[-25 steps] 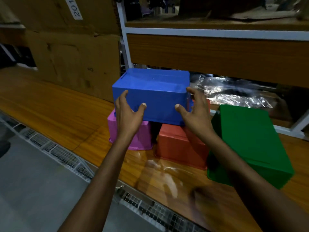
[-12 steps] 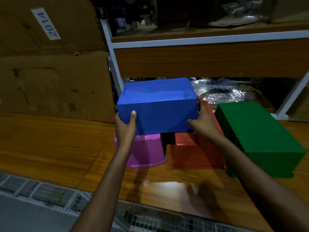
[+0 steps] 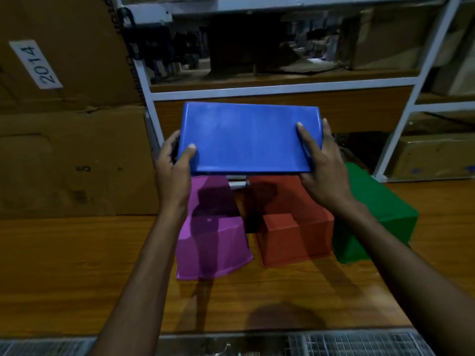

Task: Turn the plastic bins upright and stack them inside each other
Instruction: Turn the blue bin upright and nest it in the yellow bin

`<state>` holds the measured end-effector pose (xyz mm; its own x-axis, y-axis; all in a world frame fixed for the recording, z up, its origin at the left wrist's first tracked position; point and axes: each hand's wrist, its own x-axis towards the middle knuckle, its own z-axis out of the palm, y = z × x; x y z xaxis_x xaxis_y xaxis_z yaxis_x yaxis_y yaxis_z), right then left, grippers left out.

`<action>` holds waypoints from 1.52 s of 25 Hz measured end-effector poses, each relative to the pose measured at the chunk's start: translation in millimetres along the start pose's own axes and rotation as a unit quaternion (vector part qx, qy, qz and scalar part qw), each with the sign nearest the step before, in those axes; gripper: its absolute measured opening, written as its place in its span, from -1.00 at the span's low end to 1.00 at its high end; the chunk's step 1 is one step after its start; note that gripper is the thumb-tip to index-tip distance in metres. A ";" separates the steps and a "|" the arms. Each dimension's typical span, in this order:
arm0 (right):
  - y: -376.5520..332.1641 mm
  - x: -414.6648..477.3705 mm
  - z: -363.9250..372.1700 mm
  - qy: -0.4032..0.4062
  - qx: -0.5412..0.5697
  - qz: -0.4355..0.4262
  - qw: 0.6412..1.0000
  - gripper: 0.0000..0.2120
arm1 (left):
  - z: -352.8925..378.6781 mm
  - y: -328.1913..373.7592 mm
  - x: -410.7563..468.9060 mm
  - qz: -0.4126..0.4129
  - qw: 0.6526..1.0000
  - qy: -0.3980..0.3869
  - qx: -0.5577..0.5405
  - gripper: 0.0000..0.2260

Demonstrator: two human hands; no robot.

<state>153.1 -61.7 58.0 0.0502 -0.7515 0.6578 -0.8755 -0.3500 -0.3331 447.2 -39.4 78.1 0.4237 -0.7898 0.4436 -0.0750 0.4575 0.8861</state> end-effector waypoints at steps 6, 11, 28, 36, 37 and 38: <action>-1.6 -6.1 -21.3 0.018 -0.025 0.108 0.994 -0.32 | 32.3 10.7 -7.6 0.069 0.997 0.002 -0.026 -0.53; 6.4 -10.8 -35.1 0.039 0.179 0.224 0.957 -0.49 | 51.0 -31.0 -27.0 -0.033 0.999 -0.017 0.028 -0.34; 4.5 -6.8 -74.0 -0.088 0.412 0.127 0.898 -0.59 | 83.6 -5.0 -7.9 0.053 0.997 -0.018 0.052 -0.73; 24.1 -5.0 -94.6 -0.065 0.409 0.240 0.878 -0.56 | 60.7 12.6 3.3 -0.099 0.976 -0.195 0.001 -0.62; 26.6 -4.9 -99.9 -0.090 0.410 0.247 0.874 -0.58 | 58.0 13.8 4.4 -0.108 0.970 -0.216 -0.003 -0.60; 28.5 -5.1 -105.2 -0.114 0.411 0.250 0.869 -0.60 | 56.1 14.8 4.4 -0.113 0.967 -0.229 -0.002 -0.58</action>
<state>77.3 -9.0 116.2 -0.0617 -0.9831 0.1725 -0.1806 -0.1590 -0.9706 397.3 -59.1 100.8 -0.0165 -0.9674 0.2526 -0.0226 0.2529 0.9672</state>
